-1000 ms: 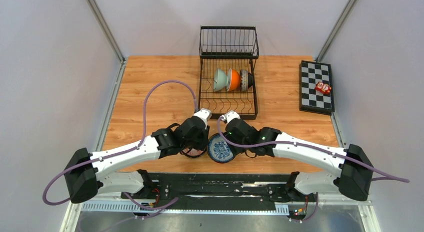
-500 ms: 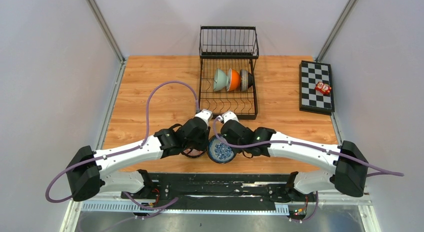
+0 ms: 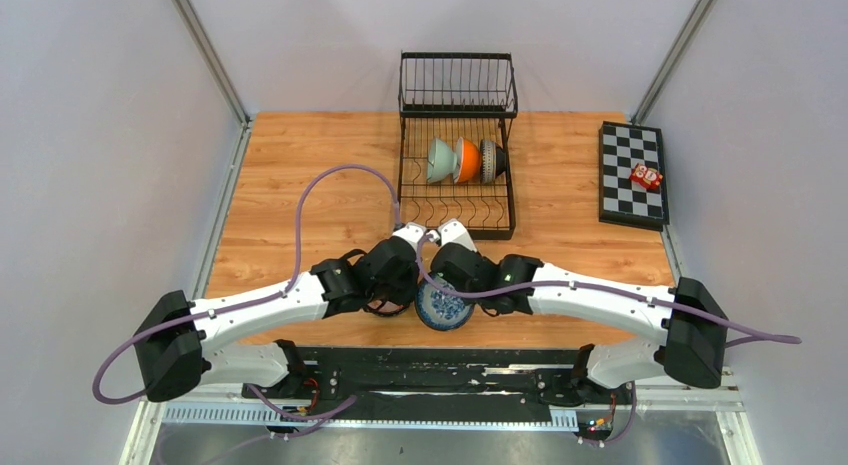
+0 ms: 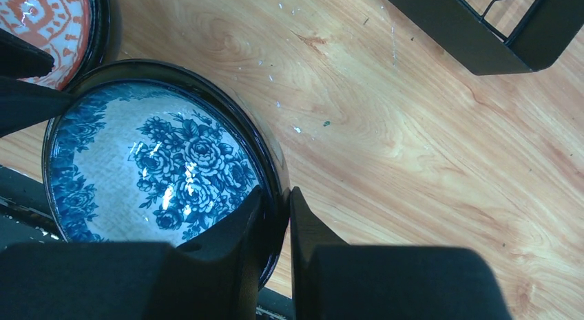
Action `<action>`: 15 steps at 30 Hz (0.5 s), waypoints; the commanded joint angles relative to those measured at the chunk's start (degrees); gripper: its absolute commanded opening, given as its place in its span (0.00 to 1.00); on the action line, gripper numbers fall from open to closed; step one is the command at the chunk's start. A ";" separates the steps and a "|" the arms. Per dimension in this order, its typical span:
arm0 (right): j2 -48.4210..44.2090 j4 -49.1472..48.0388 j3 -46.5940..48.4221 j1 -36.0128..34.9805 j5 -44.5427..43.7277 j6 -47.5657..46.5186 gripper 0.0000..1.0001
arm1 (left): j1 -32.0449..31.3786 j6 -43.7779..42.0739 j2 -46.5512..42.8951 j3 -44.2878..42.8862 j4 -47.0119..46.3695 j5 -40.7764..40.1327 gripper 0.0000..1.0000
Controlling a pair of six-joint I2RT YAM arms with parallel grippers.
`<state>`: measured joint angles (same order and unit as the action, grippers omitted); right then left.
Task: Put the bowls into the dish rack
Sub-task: Pick up the bowl from the center of the board.
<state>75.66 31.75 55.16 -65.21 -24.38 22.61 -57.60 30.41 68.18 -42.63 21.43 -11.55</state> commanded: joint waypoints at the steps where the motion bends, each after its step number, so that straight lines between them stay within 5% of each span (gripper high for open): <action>1: -0.40 3.83 2.74 -2.04 -1.81 -0.56 0.03 | -0.31 -1.01 0.79 1.00 2.32 -1.10 0.25; 8: -1.37 3.53 2.71 -2.64 -2.07 0.30 0.03 | -0.24 -1.32 -1.64 -0.45 4.27 -2.14 0.42; 15: -3.16 1.50 1.74 -2.62 -1.56 2.04 0.03 | -0.31 -1.19 -4.99 -1.90 6.08 -2.61 0.44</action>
<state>75.29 33.91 55.70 -66.81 -25.54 22.96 -57.63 29.89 65.65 -42.74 25.34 -12.78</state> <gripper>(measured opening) 0.178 0.435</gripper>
